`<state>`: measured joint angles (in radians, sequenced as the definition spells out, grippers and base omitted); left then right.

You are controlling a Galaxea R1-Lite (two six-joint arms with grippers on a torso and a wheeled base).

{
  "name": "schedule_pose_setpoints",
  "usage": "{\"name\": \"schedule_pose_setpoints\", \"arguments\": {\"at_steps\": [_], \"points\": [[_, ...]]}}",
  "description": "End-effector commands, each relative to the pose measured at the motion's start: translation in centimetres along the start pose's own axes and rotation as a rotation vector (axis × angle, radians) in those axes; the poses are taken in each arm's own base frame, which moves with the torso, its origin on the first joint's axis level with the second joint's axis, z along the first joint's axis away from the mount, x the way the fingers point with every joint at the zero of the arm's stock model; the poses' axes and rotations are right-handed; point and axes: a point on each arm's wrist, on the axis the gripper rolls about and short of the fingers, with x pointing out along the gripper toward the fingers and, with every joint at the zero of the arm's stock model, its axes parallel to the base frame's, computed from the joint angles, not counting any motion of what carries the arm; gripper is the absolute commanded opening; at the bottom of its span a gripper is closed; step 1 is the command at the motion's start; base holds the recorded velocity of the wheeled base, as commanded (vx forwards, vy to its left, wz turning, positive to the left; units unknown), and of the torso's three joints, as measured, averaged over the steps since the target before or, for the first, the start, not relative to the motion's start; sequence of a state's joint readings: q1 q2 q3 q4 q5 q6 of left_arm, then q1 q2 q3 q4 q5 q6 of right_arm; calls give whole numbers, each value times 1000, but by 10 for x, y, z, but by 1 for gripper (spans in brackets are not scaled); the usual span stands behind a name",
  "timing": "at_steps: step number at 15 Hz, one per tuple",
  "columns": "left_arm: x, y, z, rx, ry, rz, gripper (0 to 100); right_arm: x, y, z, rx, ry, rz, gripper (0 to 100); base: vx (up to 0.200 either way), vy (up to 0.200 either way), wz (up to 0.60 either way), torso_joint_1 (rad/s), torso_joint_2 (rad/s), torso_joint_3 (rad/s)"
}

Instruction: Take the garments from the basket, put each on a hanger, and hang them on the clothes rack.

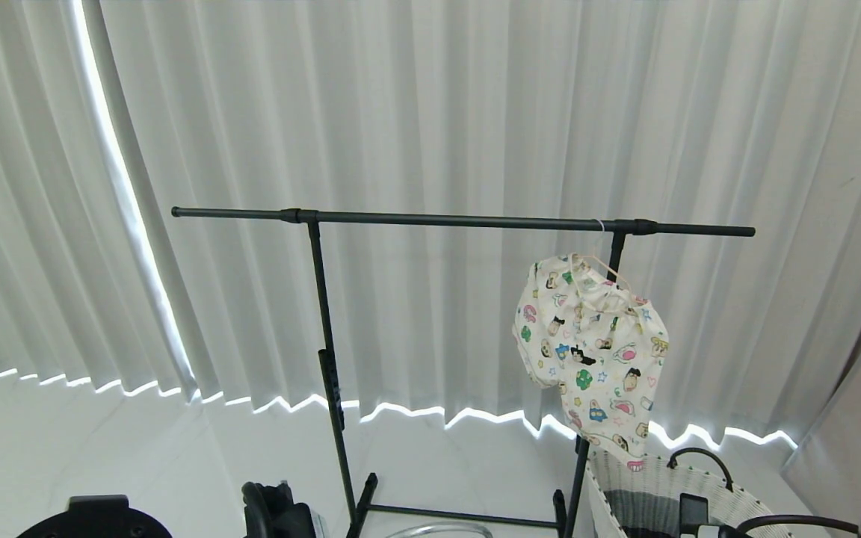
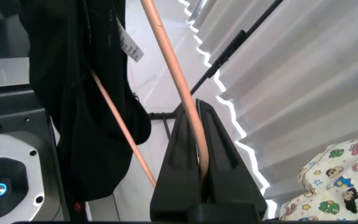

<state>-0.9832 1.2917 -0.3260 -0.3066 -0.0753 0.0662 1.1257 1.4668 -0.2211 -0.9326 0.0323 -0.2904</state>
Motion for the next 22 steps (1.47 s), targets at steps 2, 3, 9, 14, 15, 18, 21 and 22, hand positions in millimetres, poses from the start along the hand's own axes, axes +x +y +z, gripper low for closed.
{"name": "schedule_pose_setpoints", "arguments": {"at_steps": [2,3,9,14,15,18,21,22], "points": [[1,0,0,2,4,3,0,0,1,-1,-3,6,5,0,0,0,0,0,0,0],[1,0,1,3,1,3,0,1,1,-2,-3,9,6,0,0,0,0,0,0,0],[2,4,-1,-6,12,49,0,-1,-1,-6,-1,40,-53,100,0,0,0,0,0,0],[-2,10,4,3,-31,188,0,-4,-1,-11,5,63,-78,100,0,0,0,0,0,0],[-2,14,9,29,-77,230,0,-4,-1,-12,14,67,-75,100,0,0,0,0,0,0],[-6,28,20,126,-172,328,0,5,-1,-13,156,82,-72,100,0,0,0,0,0,0],[-9,42,18,149,-150,405,0,17,-4,-6,265,65,-84,100,0,0,0,0,0,0],[-9,48,16,143,-133,434,0,18,-4,-6,269,66,-83,100,0,0,0,0,0,0]]}}
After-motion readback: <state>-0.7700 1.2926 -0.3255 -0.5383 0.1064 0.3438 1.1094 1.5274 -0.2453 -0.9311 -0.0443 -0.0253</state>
